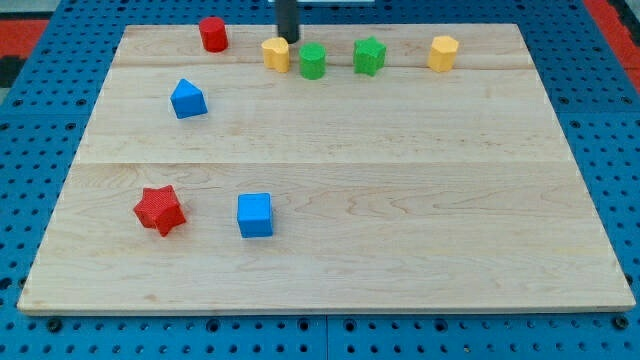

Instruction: Slide the yellow heart towards the triangle

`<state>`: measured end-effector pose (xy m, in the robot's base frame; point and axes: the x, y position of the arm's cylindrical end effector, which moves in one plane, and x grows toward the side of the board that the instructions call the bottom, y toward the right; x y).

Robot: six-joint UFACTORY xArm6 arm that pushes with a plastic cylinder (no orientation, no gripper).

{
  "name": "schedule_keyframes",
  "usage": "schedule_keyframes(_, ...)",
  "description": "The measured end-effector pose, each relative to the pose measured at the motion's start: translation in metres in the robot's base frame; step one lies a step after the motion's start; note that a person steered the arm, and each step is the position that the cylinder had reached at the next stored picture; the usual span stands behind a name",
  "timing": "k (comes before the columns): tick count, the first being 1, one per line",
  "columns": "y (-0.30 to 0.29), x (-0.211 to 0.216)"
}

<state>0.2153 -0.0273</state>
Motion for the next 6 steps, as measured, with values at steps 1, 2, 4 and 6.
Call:
schedule_keyframes(1, 0.006, 0.013)
schedule_keyframes(2, -0.027, 0.035)
schedule_keyframes(4, -0.036, 0.053)
schedule_keyframes(6, -0.057, 0.133)
